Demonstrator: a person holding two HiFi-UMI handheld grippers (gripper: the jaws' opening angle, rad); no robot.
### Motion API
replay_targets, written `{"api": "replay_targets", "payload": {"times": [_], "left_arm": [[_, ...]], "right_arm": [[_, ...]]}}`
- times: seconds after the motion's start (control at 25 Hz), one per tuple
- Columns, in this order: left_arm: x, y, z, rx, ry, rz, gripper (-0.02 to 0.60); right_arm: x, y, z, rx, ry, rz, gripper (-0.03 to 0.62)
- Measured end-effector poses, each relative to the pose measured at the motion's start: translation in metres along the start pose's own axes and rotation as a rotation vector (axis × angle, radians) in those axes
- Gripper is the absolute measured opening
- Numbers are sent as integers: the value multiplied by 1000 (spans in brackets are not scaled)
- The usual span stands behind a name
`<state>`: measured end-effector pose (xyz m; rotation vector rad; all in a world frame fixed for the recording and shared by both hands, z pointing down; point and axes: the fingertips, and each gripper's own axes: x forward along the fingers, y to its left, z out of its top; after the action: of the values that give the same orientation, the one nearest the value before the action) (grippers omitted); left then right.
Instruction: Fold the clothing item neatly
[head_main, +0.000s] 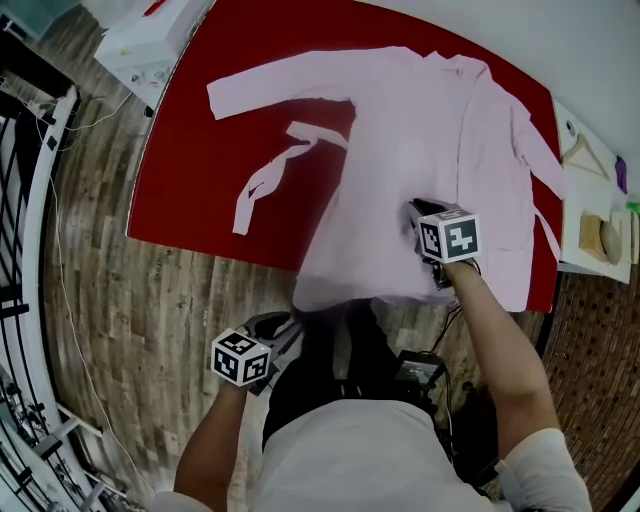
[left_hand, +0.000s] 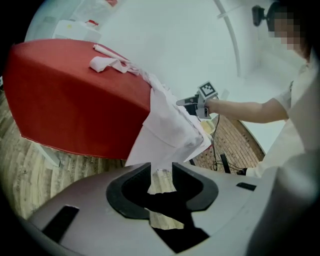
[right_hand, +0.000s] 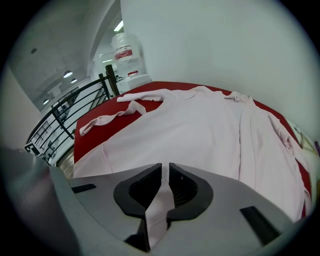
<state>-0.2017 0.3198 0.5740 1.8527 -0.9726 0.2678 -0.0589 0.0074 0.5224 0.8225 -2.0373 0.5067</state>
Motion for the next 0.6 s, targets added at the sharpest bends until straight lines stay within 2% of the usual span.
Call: {"api": "replay_targets", "payload": {"times": [0.28,0.6], "left_arm": [[-3,-11,18,90,5,-8,117],[15,-43,45,183,16,-75,117]], "right_arm": [[-37,-6,-18,5,-52,-25,25],[-83,-33,-70,100,-76,-96,25]]}}
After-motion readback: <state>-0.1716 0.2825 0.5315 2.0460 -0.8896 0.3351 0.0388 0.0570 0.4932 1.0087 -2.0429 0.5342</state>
